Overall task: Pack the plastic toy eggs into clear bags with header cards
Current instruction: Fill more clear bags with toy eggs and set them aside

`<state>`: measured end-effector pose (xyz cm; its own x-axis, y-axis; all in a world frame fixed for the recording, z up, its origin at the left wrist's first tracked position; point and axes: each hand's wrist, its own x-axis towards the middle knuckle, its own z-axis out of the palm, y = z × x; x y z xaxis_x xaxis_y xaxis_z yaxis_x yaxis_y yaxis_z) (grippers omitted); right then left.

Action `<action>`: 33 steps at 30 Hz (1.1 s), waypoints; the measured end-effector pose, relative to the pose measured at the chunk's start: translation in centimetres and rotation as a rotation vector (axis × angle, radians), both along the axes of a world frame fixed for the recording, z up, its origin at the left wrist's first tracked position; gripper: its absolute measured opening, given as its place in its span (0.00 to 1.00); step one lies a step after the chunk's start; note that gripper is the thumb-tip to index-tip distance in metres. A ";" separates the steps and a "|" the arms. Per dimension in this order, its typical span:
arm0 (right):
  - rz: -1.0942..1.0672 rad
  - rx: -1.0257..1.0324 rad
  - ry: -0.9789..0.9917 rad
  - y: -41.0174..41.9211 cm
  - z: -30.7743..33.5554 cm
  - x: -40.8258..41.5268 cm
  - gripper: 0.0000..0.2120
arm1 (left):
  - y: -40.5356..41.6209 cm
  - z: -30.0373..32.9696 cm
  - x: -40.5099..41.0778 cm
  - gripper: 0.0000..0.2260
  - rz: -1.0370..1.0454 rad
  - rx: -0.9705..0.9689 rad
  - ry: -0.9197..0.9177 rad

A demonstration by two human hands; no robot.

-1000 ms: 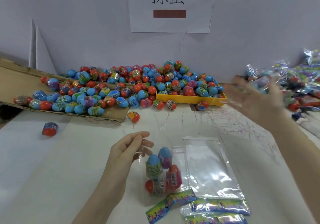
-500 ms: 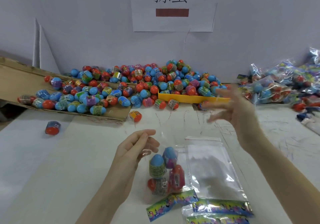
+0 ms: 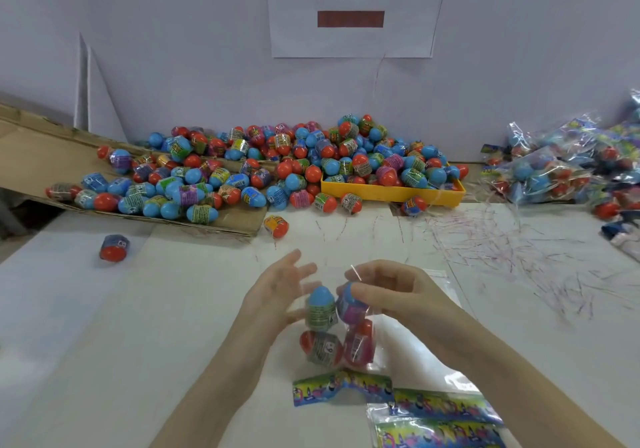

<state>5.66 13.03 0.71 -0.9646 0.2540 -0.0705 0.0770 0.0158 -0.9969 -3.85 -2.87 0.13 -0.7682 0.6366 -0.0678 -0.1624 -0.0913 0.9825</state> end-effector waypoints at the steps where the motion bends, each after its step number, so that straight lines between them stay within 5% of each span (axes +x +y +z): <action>1: -0.003 0.004 -0.005 0.0 -0.1 0.1 0.12 | -0.1 -0.1 0.2 0.24 -0.018 -0.050 0.033; 5: 0.018 0.028 -0.028 0.1 0.2 0.3 0.23 | -0.3 -0.5 0.5 0.17 0.002 -0.078 0.051; 13: -0.150 0.084 0.088 -0.7 0.4 0.3 0.18 | -0.2 -0.6 0.4 0.16 -0.002 -0.101 0.031; 20: -0.205 0.095 0.111 -0.9 0.4 0.4 0.27 | -0.3 -0.6 0.5 0.19 -0.018 -0.084 0.025; 26: -0.201 -0.032 0.100 -0.8 0.5 0.7 0.17 | -0.6 -0.6 0.7 0.24 -0.026 -0.051 -0.007; 33: -0.208 -0.040 0.135 -0.9 0.6 0.8 0.09 | -0.8 -0.9 0.6 0.19 0.015 -0.061 -0.046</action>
